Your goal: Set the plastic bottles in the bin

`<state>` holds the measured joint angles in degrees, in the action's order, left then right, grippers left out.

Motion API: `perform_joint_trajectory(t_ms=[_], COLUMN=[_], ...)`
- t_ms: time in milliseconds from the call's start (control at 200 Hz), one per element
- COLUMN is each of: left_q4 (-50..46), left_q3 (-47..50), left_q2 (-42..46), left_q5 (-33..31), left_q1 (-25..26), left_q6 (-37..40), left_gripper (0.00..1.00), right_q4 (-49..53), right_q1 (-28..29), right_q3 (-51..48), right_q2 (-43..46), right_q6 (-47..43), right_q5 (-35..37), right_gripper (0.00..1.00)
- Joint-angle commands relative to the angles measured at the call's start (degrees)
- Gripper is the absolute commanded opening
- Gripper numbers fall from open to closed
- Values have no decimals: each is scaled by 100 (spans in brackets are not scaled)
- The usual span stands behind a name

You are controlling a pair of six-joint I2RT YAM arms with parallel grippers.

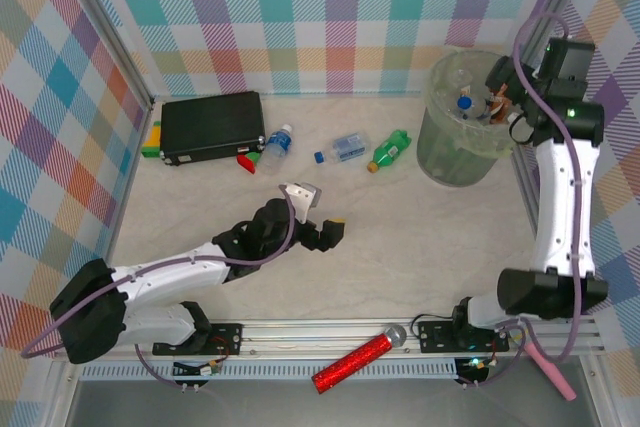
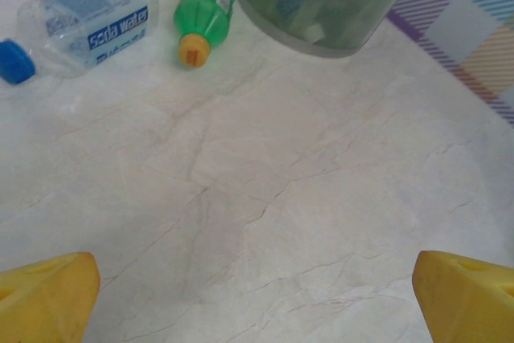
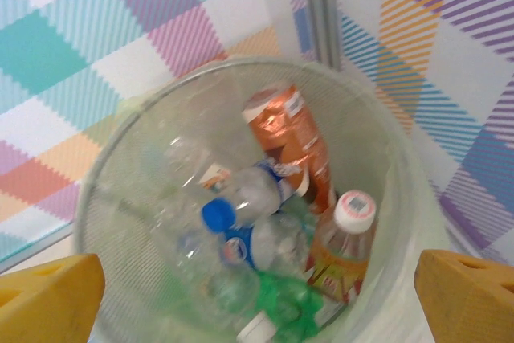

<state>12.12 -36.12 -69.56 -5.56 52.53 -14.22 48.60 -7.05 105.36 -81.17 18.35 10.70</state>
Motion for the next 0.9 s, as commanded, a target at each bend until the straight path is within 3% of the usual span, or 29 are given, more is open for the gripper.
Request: perform_joint_trajectory(t_ms=[0, 440, 685, 895], left_q4=[-30, -244, -751, -1183], left_q3=[-279, -1361, -2590, -3668], left_q2=[-248, -1996, -3113, -4046], left_q5=[-139, -191, -395, -166], left_q1=[55, 46, -21, -301], left_q6=[-17, 33, 275, 465], left_gripper=[98, 84, 81, 76], right_q4=[-394, -1455, -2230, -2977], right_q1=[234, 1025, 1038, 1035], right_q3=[-673, -4537, -6200, -7255], right_q2=[533, 3118, 3924, 4246], right_q6=[175, 760, 931, 1103], right_q5=[-437, -1311, -1587, -1464], right_gripper=[99, 99, 99, 99])
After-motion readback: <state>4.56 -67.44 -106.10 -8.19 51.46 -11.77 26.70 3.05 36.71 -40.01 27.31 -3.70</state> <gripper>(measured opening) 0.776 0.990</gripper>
